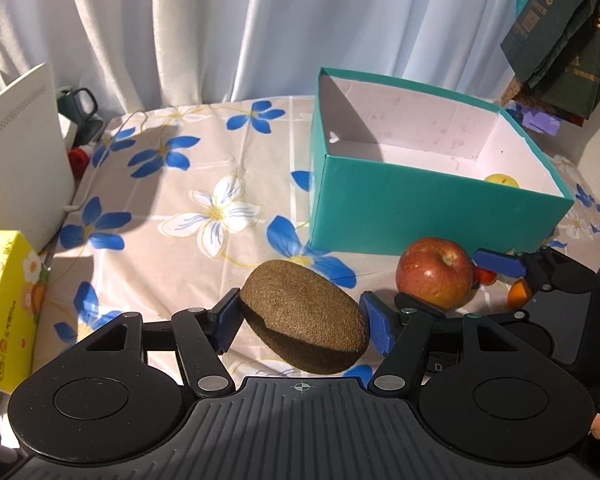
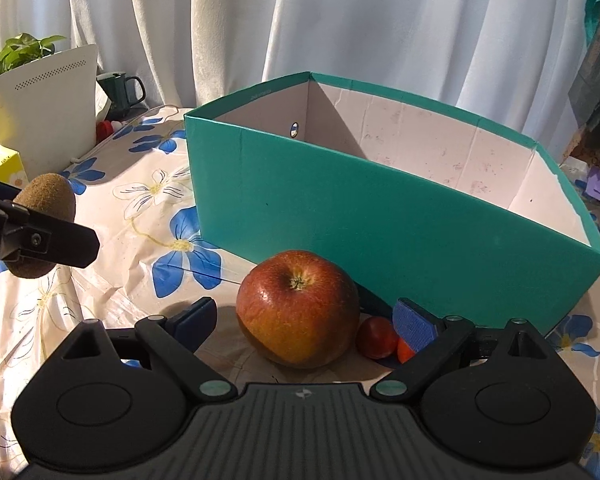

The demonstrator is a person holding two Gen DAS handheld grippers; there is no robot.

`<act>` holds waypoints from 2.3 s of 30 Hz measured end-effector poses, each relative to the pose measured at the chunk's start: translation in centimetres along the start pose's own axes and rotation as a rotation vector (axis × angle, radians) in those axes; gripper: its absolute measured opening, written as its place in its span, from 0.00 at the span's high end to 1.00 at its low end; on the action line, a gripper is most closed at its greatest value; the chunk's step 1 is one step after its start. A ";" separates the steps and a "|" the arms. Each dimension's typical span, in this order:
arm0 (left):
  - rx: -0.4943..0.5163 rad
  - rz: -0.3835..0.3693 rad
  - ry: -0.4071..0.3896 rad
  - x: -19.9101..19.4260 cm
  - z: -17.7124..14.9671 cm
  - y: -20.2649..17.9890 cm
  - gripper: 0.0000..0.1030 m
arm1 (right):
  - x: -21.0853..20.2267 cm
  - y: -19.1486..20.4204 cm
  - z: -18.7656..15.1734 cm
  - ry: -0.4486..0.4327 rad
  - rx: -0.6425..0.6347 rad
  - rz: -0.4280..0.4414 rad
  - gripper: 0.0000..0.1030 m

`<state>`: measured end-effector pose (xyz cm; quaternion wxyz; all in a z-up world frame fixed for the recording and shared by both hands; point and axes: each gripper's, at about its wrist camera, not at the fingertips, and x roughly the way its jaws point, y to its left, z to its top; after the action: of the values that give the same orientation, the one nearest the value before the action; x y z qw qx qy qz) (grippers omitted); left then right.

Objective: Organize fruits
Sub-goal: 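Lift the kiwi with the left tool while the right tool grasps the red apple, then carry the kiwi into the teal box and release it while the right tool carries the apple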

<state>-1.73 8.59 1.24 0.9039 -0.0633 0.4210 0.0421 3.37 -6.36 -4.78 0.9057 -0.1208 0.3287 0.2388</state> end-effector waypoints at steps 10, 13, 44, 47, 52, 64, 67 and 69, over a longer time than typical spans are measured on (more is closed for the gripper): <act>-0.033 0.022 0.013 0.1 0.2 0.9 0.34 | 2.1 0.3 0.0 0.012 -0.027 -0.017 0.28; -0.035 0.022 0.016 0.4 0.3 0.9 0.34 | 2.3 0.5 0.1 0.012 -0.033 -0.022 0.28; 0.061 0.021 -0.025 -0.2 3.1 -3.2 0.34 | -6.0 -3.9 0.1 -0.097 0.126 -0.086 0.29; 0.085 0.028 -0.051 -0.6 4.3 -4.2 0.34 | -7.0 -4.6 0.1 -0.118 0.149 -0.093 0.29; 0.116 0.032 -0.102 -0.7 6.8 -6.1 0.34 | -8.8 -5.6 0.0 -0.159 0.179 -0.113 0.29; 0.140 0.038 -0.104 4.3 11.1 -9.9 0.34 | -11.6 -8.4 -0.4 -0.206 0.246 -0.204 0.29; 0.143 0.044 -0.097 5.4 11.4 -10.5 0.34 | -12.2 -9.2 -0.6 -0.214 0.258 -0.232 0.29; 0.144 0.040 -0.093 5.8 11.6 -10.8 0.34 | -12.5 -9.8 -0.7 -0.217 0.268 -0.247 0.29</act>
<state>12.15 -0.21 4.99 0.9237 0.0125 0.3816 0.0326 -0.32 -19.40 3.47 0.9662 -0.0122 0.2407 0.0915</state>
